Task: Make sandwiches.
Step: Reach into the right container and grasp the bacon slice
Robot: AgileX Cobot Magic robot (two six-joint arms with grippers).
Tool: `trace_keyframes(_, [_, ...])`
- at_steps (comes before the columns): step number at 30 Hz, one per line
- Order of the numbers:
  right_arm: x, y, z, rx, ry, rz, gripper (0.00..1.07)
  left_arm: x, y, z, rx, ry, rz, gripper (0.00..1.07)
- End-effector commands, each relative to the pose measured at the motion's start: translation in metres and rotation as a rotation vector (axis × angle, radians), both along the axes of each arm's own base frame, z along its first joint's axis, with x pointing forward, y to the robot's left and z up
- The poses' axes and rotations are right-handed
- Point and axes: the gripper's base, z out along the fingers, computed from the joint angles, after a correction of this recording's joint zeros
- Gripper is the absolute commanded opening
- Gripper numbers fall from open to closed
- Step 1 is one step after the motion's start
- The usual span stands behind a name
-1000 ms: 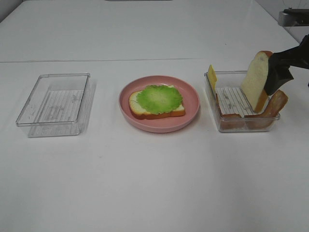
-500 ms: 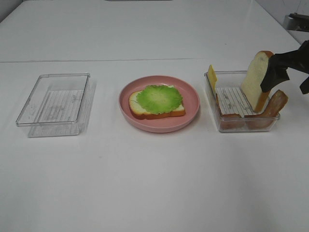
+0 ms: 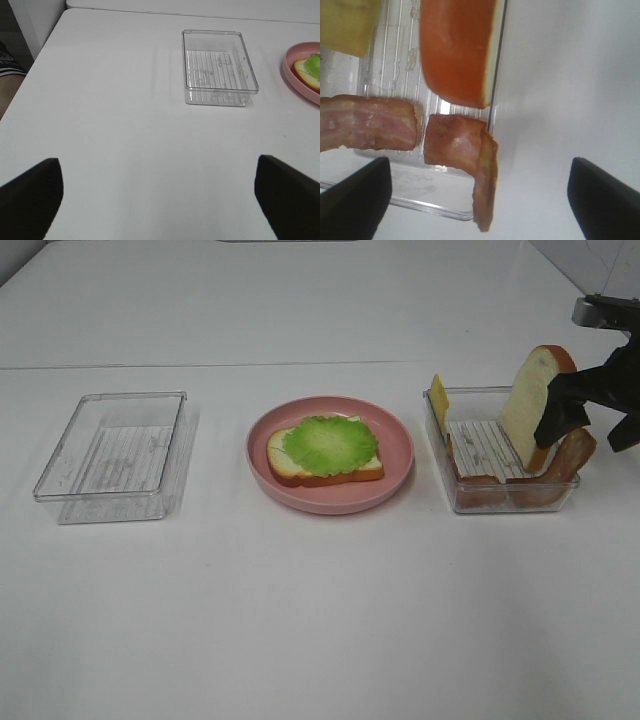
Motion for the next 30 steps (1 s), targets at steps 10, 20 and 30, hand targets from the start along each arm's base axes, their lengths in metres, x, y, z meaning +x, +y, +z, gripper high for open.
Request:
trace_keyframes(10, [0.004, -0.0021, -0.0153, 0.001, 0.021, 0.002, 0.75, -0.0015, -0.0004, 0.0009, 0.0, -0.021, -0.003, 0.96])
trace_keyframes(20, [0.0047, -0.0022, -0.016, 0.001, 0.017, -0.001, 0.01, -0.0015, -0.0004, 0.0009, 0.0, -0.021, -0.003, 0.96])
trace_keyframes(30, [0.0041, -0.0012, -0.0145, 0.003, 0.018, 0.001, 0.0, -0.0015, -0.0004, 0.0009, 0.0, -0.021, -0.003, 0.96])
